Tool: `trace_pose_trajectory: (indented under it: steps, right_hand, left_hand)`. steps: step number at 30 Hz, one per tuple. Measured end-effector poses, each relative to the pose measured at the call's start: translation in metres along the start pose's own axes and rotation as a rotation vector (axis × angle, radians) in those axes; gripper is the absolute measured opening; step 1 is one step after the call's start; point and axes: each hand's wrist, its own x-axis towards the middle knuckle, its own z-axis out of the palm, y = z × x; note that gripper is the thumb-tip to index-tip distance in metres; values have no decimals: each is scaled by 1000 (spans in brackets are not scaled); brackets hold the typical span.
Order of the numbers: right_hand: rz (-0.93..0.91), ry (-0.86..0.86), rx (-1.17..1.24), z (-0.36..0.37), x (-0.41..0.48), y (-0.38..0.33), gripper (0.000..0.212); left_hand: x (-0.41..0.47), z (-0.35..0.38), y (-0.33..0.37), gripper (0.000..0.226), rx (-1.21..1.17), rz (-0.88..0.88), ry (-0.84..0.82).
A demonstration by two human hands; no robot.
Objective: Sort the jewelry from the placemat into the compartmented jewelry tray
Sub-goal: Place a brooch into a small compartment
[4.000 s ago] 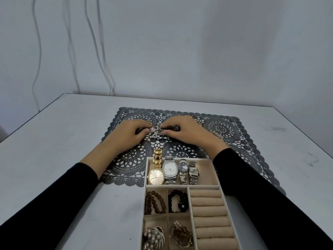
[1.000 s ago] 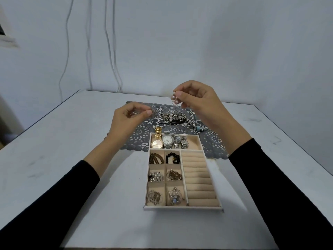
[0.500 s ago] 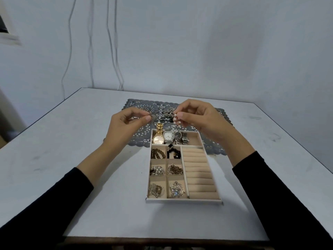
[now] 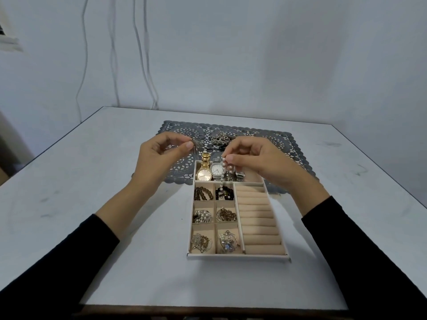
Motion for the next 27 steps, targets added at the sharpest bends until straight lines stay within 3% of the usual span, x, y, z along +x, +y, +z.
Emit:
trace_pose_trajectory:
  steps: [15,23,27]
  right_hand:
    - [54,-104,-100,1,-4,2,15]
    - [85,-151,-326,5,-1,9,10]
    - [133,-199,-329,-1,-4,8,9]
  left_hand:
    - [-4,6,0,11,-15,11,-37]
    - [-5,6,1,12,-1,9,-37]
    - [-5,7,3,12,-9,14,-45]
